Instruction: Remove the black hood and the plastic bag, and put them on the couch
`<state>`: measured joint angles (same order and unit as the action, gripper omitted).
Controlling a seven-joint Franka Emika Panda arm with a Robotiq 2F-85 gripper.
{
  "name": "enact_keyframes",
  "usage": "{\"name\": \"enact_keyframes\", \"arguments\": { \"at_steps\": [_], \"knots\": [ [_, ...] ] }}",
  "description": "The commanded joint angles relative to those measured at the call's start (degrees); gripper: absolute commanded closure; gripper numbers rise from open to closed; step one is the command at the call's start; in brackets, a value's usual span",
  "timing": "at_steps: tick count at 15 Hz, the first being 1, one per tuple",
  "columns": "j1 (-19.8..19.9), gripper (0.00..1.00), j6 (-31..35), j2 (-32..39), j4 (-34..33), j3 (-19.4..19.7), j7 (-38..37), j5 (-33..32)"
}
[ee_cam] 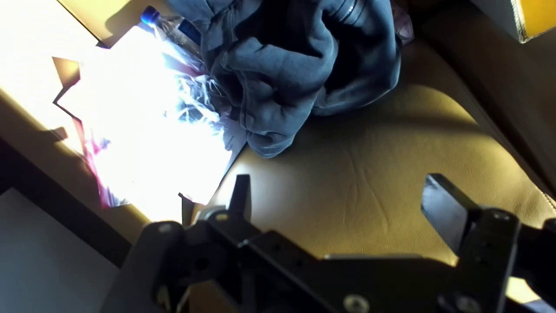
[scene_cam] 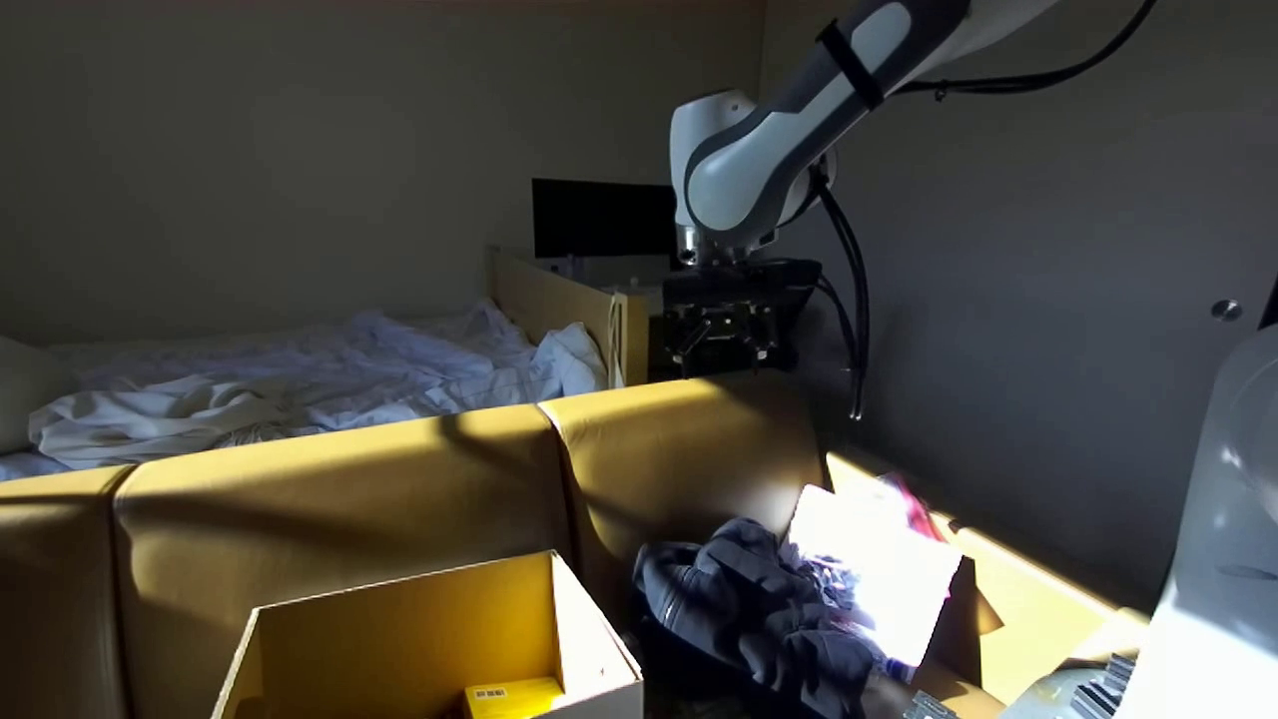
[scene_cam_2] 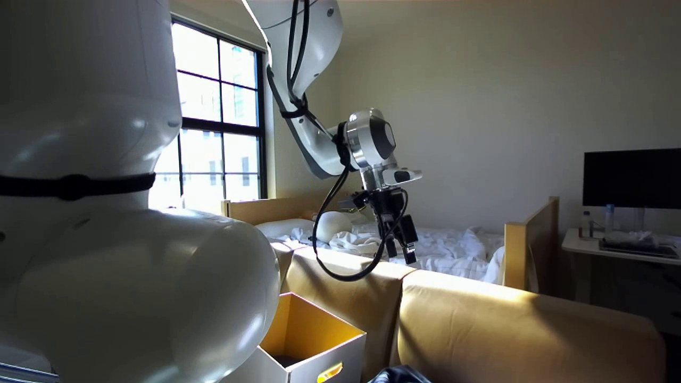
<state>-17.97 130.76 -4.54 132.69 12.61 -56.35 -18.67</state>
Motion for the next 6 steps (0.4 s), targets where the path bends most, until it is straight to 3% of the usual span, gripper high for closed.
{"name": "enact_keyframes", "arguments": {
  "at_steps": [1,6],
  "knots": [
    [7.4,0.00,-3.1,0.4,-2.0,-7.5,2.6,1.9],
    [8.3,0.00,-5.2,1.4,-3.8,-9.1,3.8,2.7]
  ]
}}
